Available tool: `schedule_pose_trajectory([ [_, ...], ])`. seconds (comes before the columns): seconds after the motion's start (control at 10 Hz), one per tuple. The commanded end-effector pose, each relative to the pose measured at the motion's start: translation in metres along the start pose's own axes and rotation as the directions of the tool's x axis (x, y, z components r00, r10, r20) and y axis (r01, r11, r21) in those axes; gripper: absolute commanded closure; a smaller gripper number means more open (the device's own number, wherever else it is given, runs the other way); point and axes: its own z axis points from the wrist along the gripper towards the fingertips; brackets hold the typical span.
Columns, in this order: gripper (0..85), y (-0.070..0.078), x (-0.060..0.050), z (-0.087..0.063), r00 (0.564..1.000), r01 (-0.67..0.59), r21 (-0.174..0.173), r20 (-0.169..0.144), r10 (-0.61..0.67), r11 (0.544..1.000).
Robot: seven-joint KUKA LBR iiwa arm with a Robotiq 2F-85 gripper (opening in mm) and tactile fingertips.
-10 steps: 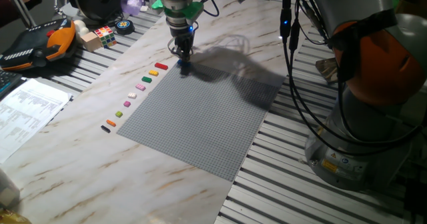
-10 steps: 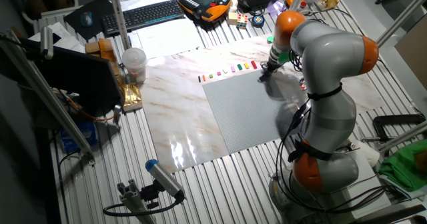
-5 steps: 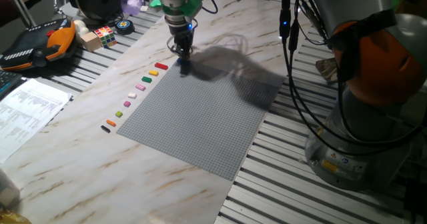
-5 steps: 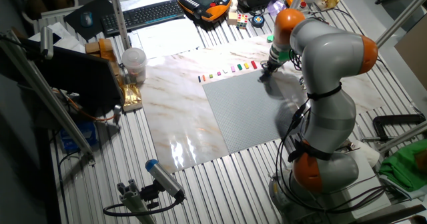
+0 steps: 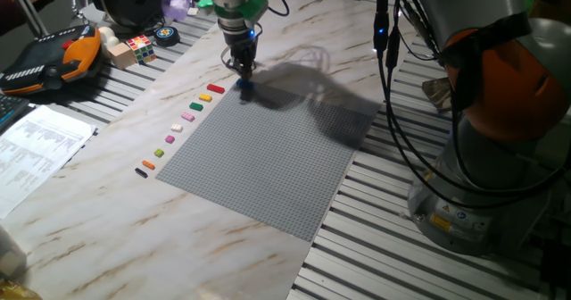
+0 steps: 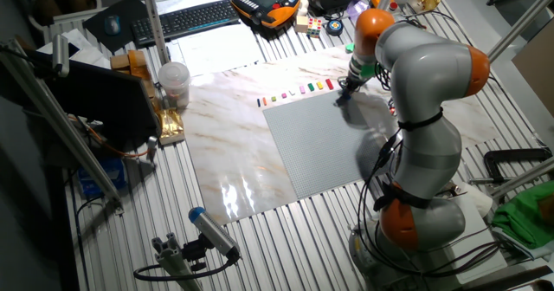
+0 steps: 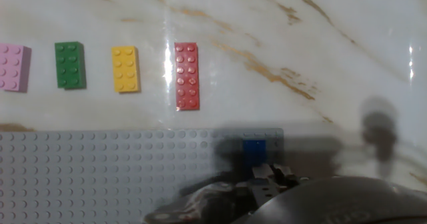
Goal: Build with small Lego blocks
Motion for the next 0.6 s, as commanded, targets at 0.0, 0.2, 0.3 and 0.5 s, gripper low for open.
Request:
schedule_pose_trajectory([
  [0.0,84.3,0.003,-0.003,-0.002,1.0,-0.002,-0.002,0.005,0.002,1.0],
  [0.2,83.3,0.016,-0.013,-0.009,1.0,0.018,0.001,0.012,-0.018,1.0],
  [0.3,79.7,0.022,-0.017,-0.011,1.0,0.022,0.004,0.022,-0.022,1.0],
  [0.5,70.3,0.03,-0.026,-0.009,0.999,0.027,-0.004,0.029,-0.027,1.0],
])
